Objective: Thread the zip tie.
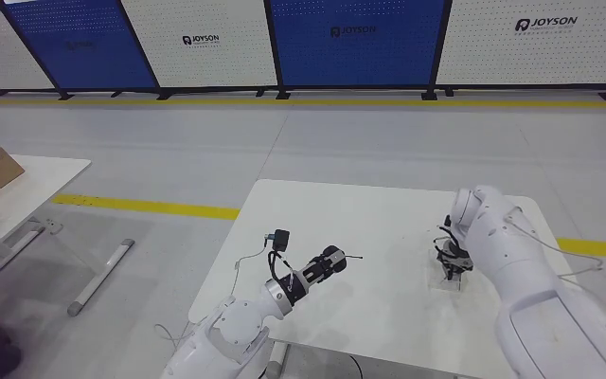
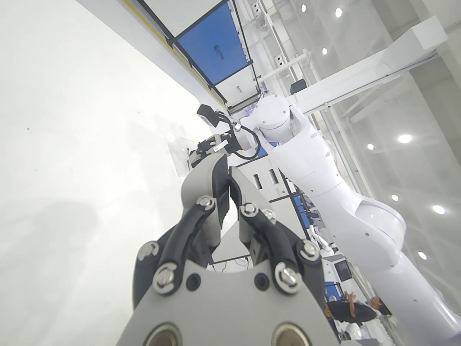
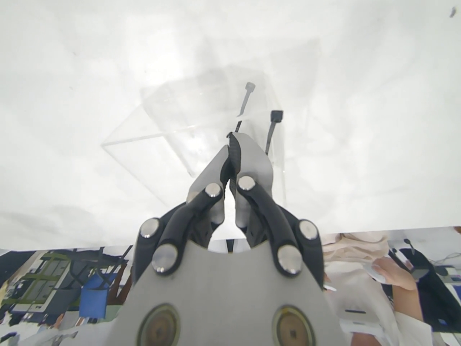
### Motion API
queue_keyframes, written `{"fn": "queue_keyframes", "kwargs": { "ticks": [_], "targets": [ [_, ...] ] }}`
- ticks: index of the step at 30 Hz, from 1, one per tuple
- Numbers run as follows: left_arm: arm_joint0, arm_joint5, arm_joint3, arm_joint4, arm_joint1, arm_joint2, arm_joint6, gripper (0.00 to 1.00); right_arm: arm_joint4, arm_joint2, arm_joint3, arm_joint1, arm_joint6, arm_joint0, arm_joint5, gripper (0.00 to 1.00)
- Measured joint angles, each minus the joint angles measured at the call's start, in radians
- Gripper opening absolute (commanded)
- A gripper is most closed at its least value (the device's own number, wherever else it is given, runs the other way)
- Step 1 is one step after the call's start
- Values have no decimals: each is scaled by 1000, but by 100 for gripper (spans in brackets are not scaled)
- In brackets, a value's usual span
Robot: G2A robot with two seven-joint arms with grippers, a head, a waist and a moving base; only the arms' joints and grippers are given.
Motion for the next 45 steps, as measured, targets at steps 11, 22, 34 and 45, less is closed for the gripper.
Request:
{"fn": "queue_keyframes", "kwargs": {
  "ticks": [11,22,34,45],
  "targets": [
    [0,0,0,0,0,0,0,0,58,29,0,19,-9,18,-1,0],
    [0,0,0,0,0,0,0,0,18,14,0,12,-29,4,0,19],
    [0,0,0,0,0,0,0,0,-13,2,0,-4,-25,-1,0,16],
    [0,0,0,0,0,0,0,0,-26,-2,0,-8,-19,-7,0,15]
  ]
}}
